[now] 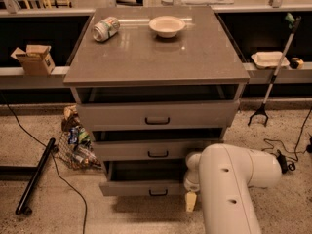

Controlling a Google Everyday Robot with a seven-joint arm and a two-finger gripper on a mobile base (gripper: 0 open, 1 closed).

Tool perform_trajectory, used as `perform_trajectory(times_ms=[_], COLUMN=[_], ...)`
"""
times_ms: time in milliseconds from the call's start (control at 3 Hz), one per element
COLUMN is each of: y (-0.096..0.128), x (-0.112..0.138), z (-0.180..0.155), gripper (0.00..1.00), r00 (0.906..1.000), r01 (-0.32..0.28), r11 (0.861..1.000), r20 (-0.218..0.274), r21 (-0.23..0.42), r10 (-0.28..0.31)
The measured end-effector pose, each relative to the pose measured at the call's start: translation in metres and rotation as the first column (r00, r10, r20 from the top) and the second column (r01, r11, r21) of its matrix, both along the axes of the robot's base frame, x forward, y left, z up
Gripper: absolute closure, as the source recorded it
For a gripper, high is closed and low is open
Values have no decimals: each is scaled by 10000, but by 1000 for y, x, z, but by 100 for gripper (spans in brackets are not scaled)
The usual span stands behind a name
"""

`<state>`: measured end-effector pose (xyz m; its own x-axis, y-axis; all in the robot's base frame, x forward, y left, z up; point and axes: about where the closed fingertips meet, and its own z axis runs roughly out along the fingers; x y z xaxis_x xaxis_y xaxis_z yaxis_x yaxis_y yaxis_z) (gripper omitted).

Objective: Open bottom drawer

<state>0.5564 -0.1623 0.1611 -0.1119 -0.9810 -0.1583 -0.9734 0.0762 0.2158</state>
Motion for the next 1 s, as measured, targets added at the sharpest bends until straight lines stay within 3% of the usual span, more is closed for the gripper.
perform_trajectory(times_ms=[667, 1000], y=[-2, -2], x=[-36, -46], z=[10, 15], gripper=[45, 69], r00=[9974, 9968], r01=[4, 3], r11=[9995, 9994], r20=[-713, -793], r21=[-305, -358], r10=[-25, -32])
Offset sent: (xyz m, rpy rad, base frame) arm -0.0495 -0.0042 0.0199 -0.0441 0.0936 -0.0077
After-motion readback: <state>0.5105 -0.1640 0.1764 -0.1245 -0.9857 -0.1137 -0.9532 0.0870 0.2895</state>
